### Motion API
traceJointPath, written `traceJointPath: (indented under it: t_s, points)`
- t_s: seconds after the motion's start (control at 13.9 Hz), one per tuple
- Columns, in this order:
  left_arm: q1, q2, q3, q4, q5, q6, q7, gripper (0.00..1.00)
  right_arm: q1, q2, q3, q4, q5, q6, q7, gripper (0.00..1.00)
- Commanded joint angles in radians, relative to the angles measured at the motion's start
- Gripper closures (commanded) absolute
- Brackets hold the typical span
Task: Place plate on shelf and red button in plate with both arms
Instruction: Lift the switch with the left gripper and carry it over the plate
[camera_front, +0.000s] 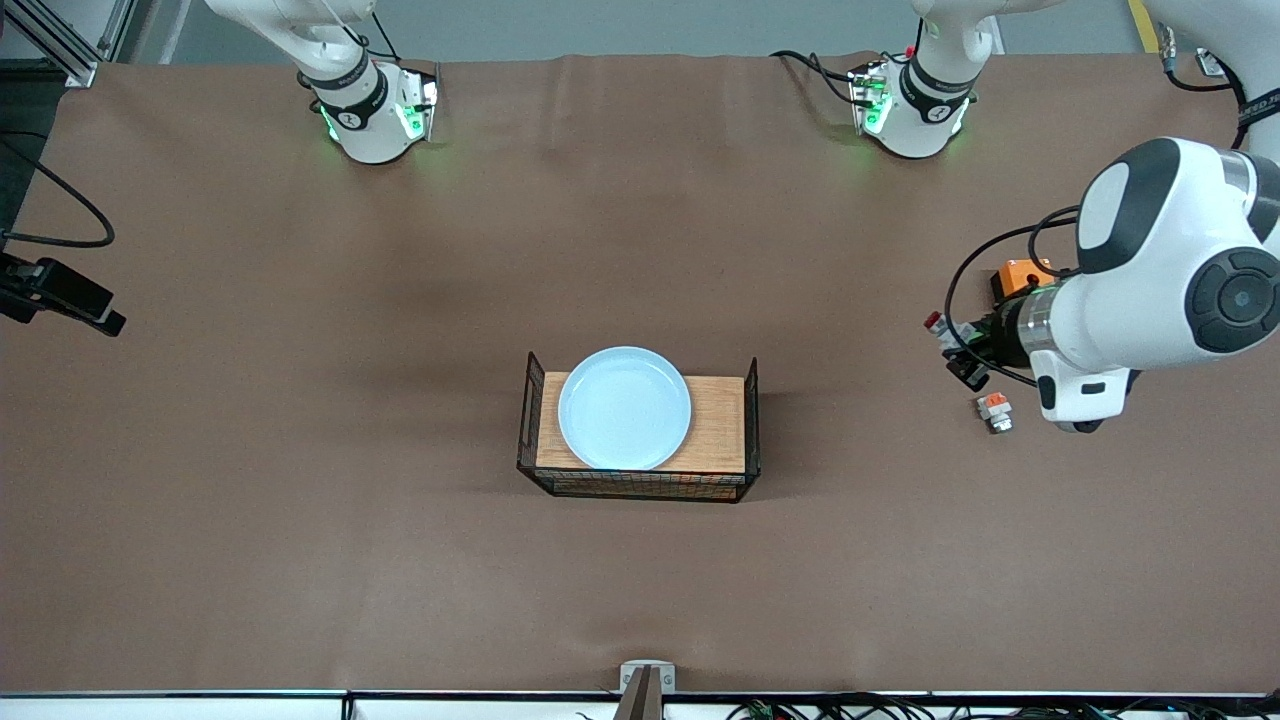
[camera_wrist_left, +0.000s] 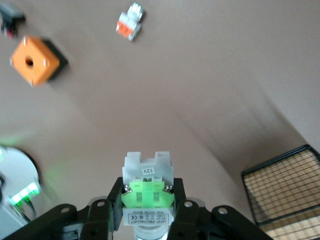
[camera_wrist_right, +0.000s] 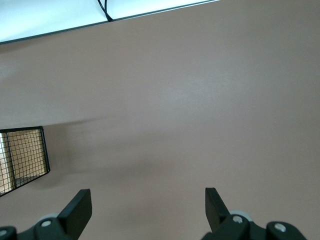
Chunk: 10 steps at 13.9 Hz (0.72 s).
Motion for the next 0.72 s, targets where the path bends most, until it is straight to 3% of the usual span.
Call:
traceJointPath:
  t_s: [0.0,0.36,0.65]
  points:
    - [0.003,0.011,-0.079,0.047,-0.012,-0.013,-0.17,1.0,-0.005,-0.008,0.002,-0.001,-0.013,-0.006,-0.01,0.0]
    - [0.001,0.015,-0.212,0.07,-0.012,0.022,-0.378,1.0,-0.007,-0.007,0.002,-0.002,-0.013,-0.006,-0.008,0.0]
    - [-0.098,0.032,-0.226,0.07,-0.002,0.135,-0.567,1.0,-0.007,-0.007,0.0,-0.002,-0.013,-0.006,-0.01,0.0]
